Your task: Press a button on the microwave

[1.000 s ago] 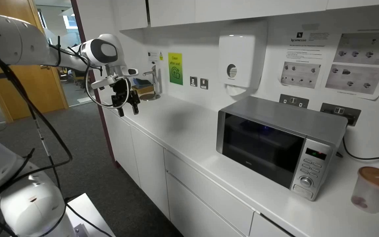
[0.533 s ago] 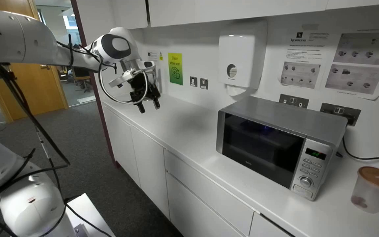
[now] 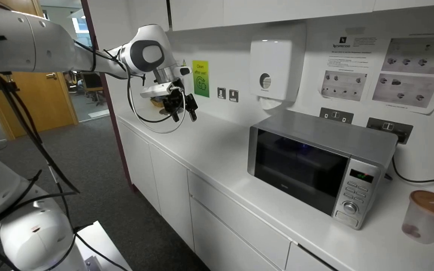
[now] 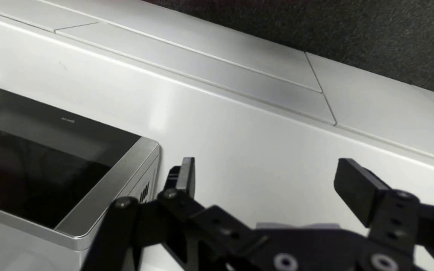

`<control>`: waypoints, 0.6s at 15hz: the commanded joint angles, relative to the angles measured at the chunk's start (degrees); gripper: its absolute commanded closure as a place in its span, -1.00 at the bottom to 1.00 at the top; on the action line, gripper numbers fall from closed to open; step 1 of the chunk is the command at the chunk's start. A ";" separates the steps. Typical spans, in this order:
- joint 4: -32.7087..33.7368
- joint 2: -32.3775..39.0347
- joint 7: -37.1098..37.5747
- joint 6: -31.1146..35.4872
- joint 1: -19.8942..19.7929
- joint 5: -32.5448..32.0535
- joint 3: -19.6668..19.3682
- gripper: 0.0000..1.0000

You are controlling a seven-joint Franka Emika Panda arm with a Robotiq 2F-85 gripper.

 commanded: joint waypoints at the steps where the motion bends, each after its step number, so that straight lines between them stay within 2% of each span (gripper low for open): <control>1: 0.28 0.31 -0.14 -0.16 -0.54 0.53 0.58 -1.00; 6: 0.33 0.46 -0.14 -0.17 -0.50 0.72 0.59 -1.00; 9: 0.15 -0.42 -1.01 3.16 0.00 10.97 -2.11 -1.00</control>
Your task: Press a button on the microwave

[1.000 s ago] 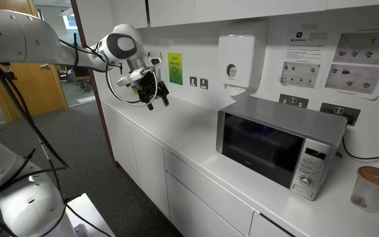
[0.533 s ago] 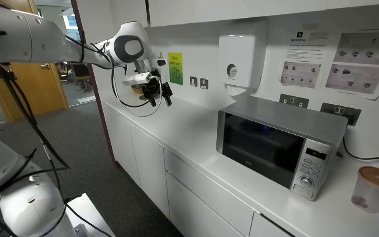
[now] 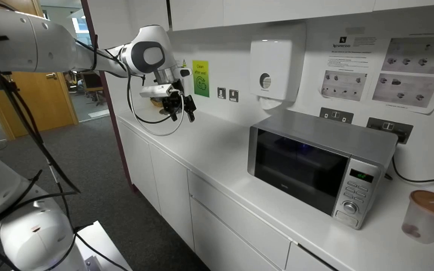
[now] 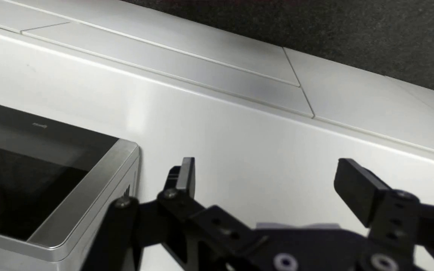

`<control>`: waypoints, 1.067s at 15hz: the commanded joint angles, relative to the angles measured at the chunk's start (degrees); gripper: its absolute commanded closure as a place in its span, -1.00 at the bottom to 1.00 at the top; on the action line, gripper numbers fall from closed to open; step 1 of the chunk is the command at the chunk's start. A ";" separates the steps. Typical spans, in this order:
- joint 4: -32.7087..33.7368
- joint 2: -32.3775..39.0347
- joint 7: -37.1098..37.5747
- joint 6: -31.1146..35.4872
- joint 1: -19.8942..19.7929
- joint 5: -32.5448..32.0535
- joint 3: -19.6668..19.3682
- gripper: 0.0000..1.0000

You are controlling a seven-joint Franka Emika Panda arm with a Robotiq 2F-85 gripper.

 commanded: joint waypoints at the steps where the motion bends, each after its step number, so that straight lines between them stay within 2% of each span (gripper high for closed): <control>1: 0.65 -0.91 -0.92 2.35 -0.63 9.69 -2.81 -1.00; 4: 2.27 -1.26 -0.65 1.13 -2.22 16.70 -6.09 -1.00; 10: 8.85 0.37 1.88 0.80 -7.52 26.46 -13.27 -1.00; 12: 9.07 1.23 4.43 3.30 -8.54 29.91 -13.96 -1.00; 13: 7.67 -0.08 1.75 1.36 -8.61 27.29 -13.20 -1.00; 16: 7.88 0.36 3.15 1.83 -9.09 28.88 -13.77 -1.00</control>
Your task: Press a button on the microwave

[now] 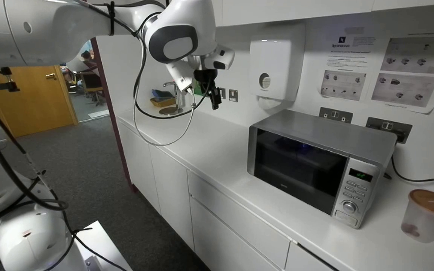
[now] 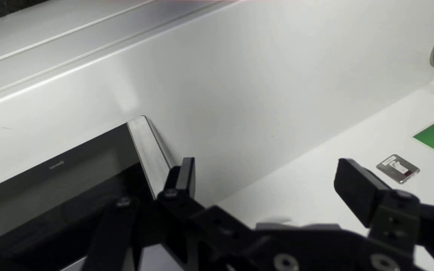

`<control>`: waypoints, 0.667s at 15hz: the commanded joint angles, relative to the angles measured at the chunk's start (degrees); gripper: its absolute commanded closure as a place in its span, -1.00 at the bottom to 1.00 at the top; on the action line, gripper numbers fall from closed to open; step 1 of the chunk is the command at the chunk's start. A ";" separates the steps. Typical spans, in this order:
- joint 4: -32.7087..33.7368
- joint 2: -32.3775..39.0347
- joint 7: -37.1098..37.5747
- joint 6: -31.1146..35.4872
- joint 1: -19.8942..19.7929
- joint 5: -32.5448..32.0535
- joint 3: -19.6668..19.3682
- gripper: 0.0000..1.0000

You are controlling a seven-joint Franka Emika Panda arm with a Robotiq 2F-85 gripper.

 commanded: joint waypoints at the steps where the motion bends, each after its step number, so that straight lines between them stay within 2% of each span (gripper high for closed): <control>1: 0.28 0.27 -0.05 -0.28 -0.92 0.36 0.76 -1.00; 8: 0.28 0.37 0.21 -0.26 -0.90 0.37 0.94 -1.00; 10: 2.52 1.84 -0.48 -1.76 -1.19 1.55 -0.46 -1.00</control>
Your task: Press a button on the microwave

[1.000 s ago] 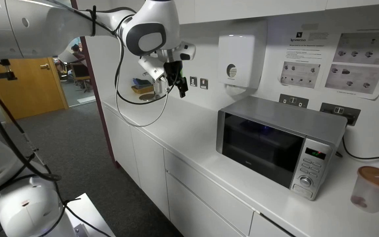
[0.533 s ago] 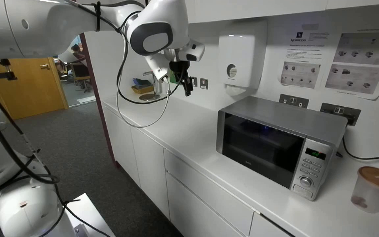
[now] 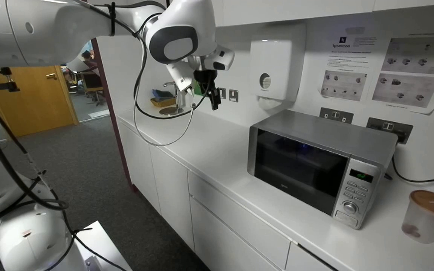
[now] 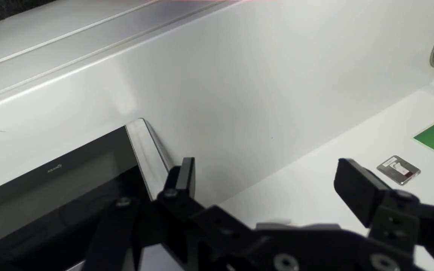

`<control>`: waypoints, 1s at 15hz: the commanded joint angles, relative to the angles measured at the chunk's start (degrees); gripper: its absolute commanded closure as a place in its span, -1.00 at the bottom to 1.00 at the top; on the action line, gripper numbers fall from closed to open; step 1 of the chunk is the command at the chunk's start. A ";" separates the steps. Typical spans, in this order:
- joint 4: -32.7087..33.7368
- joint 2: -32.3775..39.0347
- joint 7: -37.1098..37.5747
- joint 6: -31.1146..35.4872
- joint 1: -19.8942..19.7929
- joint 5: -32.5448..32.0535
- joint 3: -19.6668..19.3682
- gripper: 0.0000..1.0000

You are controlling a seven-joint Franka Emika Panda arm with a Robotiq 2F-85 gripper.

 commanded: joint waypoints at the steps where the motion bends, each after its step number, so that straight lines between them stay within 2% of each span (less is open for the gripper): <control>1: 4.13 2.60 -2.04 -2.95 -1.57 2.24 -2.06 -1.00; 4: 9.81 6.15 -3.05 -7.22 -3.48 7.13 -7.10 -1.00; 7: 17.03 11.27 -3.20 -13.81 -6.47 17.59 -13.39 -1.00; 9: 21.07 15.40 -2.12 -16.90 -9.30 25.28 -16.07 -1.00; 12: 22.00 19.84 -3.09 -12.91 -13.43 34.02 -16.35 -1.00; 15: 20.57 23.29 -7.53 -7.17 -15.74 36.82 -14.43 -1.00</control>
